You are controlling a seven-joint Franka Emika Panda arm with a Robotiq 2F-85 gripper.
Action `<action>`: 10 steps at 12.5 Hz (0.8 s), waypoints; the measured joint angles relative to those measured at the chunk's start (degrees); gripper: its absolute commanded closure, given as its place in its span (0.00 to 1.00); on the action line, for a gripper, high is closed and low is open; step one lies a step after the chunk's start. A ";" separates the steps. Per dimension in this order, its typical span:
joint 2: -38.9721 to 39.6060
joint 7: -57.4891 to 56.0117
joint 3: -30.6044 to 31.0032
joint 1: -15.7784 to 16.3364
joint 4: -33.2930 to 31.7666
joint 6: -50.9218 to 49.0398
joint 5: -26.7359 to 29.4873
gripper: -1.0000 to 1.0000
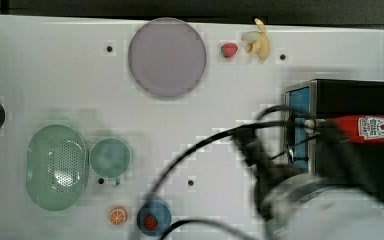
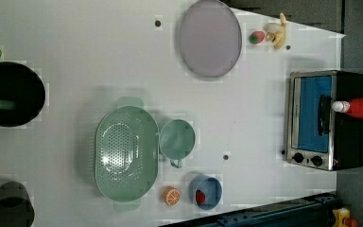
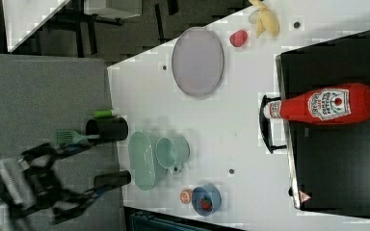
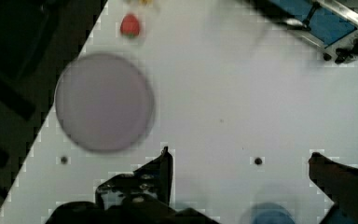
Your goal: Pick Ketchup from oven and place it on table.
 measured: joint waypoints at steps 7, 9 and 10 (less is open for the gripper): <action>18.83 0.04 -16.77 -3.99 -2.29 15.40 -1.04 0.00; 23.14 -0.02 -20.60 -4.06 -1.40 17.39 -0.39 0.00; 26.07 0.17 -21.86 -4.36 0.28 18.92 -0.19 0.00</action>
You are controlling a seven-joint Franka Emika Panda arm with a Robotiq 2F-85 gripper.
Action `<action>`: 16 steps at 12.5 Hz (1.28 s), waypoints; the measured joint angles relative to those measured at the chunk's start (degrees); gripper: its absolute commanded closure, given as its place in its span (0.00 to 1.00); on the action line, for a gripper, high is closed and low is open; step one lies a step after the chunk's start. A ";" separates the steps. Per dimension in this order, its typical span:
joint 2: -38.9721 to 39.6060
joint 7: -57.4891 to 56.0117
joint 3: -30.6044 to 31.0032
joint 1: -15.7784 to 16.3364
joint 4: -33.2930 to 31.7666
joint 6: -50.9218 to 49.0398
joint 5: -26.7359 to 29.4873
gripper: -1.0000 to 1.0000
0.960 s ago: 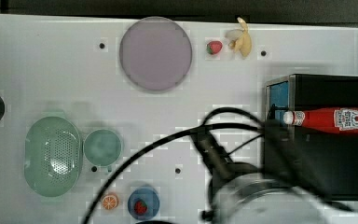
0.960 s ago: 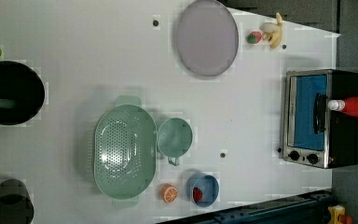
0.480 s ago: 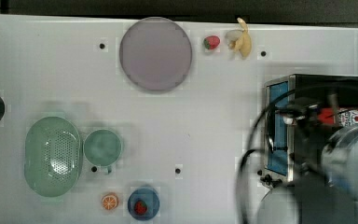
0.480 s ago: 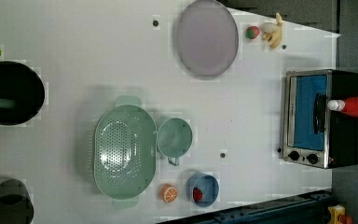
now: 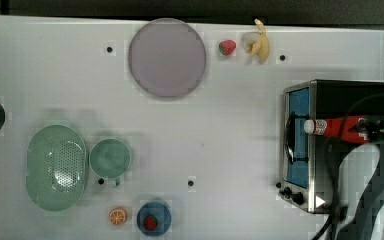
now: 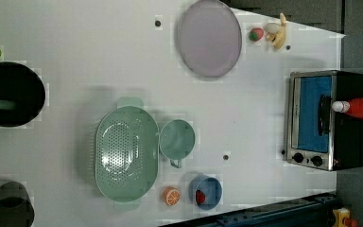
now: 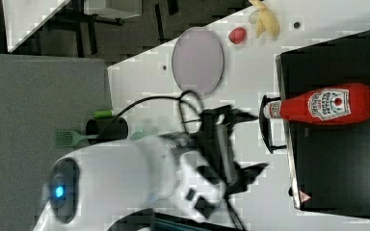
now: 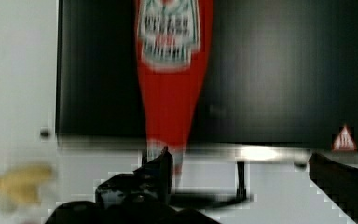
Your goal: Pick Ketchup from oven and place it on table.
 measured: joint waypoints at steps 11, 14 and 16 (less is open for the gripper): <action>20.67 0.16 -1.51 -1.33 6.55 13.15 7.41 0.00; 21.38 0.28 -1.45 -1.07 4.48 13.46 10.23 0.00; 22.12 0.28 -1.45 -1.54 4.48 13.54 10.68 0.16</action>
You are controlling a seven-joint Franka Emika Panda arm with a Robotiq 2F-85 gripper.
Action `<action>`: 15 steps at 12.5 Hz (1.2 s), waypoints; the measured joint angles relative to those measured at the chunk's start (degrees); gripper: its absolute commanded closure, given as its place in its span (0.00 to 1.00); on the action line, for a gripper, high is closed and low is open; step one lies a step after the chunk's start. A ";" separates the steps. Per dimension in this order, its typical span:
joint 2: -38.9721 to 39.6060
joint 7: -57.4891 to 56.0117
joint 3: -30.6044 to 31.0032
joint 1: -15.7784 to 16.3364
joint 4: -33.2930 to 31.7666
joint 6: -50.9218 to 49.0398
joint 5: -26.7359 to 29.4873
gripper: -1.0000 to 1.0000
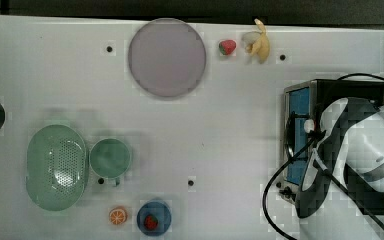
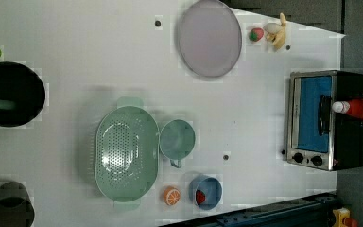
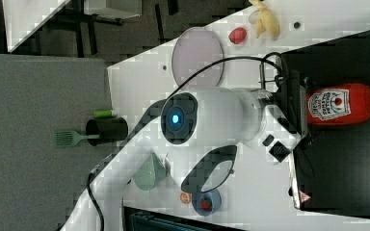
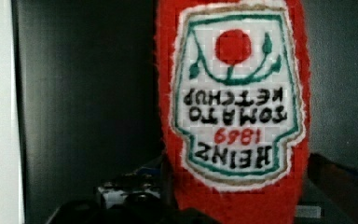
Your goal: Pick Ketchup from oven and place it on table.
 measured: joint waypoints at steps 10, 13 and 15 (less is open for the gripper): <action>-4.97 -0.30 0.03 -0.24 4.42 -10.31 0.17 0.36; -10.41 -0.01 0.84 0.25 8.62 -18.06 -8.75 0.36; -12.90 -0.01 2.21 0.83 12.87 -20.44 -10.41 0.36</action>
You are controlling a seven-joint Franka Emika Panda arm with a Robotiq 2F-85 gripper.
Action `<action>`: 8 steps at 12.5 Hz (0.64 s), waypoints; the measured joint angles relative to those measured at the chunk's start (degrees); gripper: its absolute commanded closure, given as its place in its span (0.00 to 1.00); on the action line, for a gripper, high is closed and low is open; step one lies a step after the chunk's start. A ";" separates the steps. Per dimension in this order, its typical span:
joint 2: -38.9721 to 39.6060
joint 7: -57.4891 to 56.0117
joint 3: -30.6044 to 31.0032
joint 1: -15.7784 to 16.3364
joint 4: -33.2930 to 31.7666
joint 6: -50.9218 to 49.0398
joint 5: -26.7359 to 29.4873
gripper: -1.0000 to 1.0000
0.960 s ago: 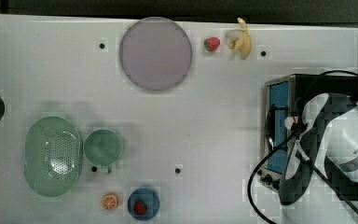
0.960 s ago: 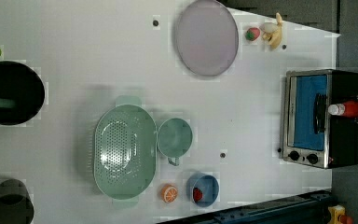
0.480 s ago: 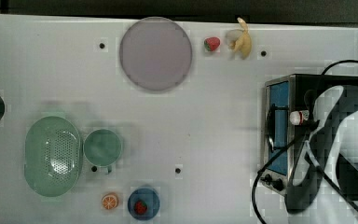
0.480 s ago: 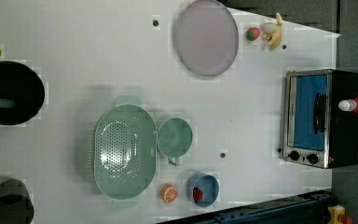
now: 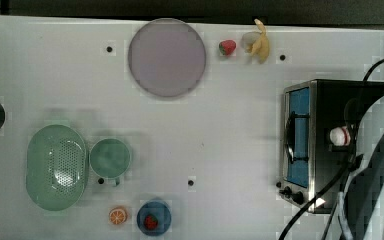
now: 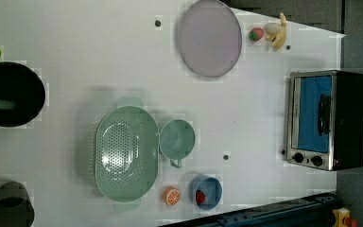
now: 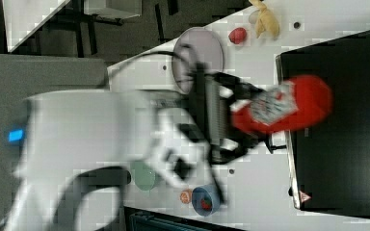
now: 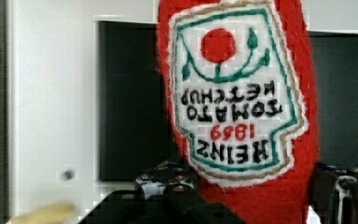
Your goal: Pick Ketchup from oven and place it on table.
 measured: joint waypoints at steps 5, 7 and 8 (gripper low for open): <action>-8.88 -0.43 10.13 5.97 0.95 -11.31 2.28 0.36; -9.75 -0.44 15.82 7.78 0.17 -11.58 1.93 0.36; -9.84 -0.43 19.00 8.27 -0.22 -11.56 1.53 0.36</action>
